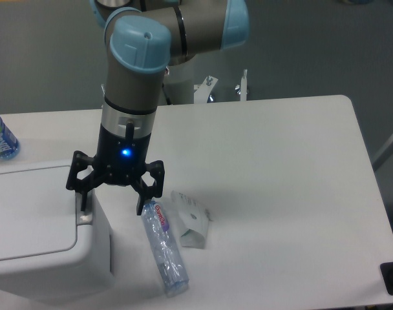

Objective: Open the trash can
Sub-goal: 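Push the lid handle to swing the trash can lid open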

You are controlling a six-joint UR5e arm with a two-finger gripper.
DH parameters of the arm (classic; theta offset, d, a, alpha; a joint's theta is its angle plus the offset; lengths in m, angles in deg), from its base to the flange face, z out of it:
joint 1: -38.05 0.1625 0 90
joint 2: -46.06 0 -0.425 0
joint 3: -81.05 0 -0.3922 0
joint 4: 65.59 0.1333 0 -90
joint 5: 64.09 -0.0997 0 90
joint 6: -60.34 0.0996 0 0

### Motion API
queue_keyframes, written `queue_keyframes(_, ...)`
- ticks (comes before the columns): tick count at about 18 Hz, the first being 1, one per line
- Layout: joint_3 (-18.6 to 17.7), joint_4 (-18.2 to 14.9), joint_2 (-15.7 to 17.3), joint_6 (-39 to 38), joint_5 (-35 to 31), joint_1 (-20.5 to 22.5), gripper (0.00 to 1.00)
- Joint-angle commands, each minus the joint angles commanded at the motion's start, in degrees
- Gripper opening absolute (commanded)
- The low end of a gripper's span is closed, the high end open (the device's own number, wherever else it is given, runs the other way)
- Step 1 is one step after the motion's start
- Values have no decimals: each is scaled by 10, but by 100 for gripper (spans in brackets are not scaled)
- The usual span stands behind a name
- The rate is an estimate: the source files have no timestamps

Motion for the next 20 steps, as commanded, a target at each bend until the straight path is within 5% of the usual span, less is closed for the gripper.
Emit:
queue_keyframes(14,7,22,-11,-1,1,3,100)
queue_keyframes(20,34,19,7,17,-14,36,100)
